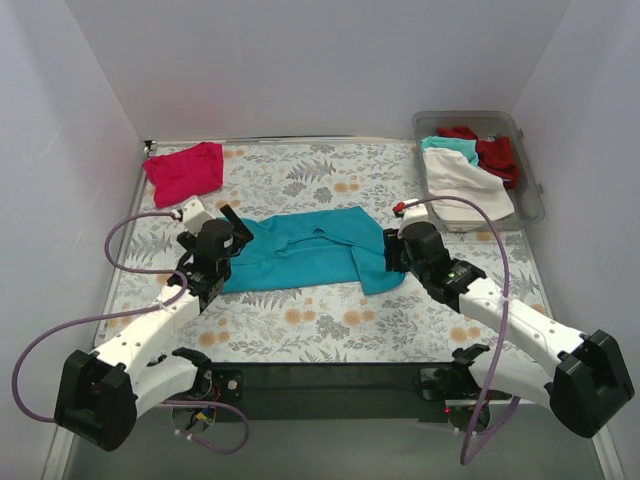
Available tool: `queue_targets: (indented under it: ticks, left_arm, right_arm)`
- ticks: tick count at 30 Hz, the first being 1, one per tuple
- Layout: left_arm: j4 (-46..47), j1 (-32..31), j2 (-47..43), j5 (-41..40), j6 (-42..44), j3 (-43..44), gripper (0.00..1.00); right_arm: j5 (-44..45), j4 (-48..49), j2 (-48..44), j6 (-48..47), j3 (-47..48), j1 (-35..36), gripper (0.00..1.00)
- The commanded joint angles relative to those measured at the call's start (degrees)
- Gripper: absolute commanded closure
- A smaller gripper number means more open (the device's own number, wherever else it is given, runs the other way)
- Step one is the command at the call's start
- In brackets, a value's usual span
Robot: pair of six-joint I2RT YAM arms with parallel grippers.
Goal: Fold and stack the t-shirts
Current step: Flatten the tshirt out
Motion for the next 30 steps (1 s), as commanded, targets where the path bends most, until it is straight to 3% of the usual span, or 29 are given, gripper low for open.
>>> queue_targets:
  ticks: [1, 2, 6, 11, 23, 30]
  left_arm:
    - [0.45, -7.37, -0.57, -3.17, 0.14, 1.57, 0.20]
    - [1.58, -10.87, 0.84, -2.65, 0.14, 1.84, 0.21]
    - [3.08, -14.85, 11.55, 1.30, -0.12, 5.25, 0.27]
    - [5.71, -17.15, 25.08, -3.69, 1.89, 11.41, 0.29]
    - [7.13, -17.33, 36.53, -7.22, 8.75, 18.97, 0.38]
    - [6.08, -17.33, 40.75, -8.53, 10.16, 20.82, 0.53]
  right_arm:
    - [-2.27, 3.53, -4.22, 1.07, -0.07, 3.03, 0.56]
    - [-4.45, 3.97, -4.31, 1.24, -0.94, 3.56, 0.56]
    - [-5.62, 5.02, -1.43, 2.39, -1.65, 4.70, 0.56]
    - [-7.02, 6.16, 1.31, 2.92, -2.27, 6.02, 0.58]
    - [-8.87, 8.62, 2.71, 2.92, -3.24, 6.73, 0.59]
    - [-10.19, 9.33, 4.30, 3.00, -3.24, 6.90, 0.59]
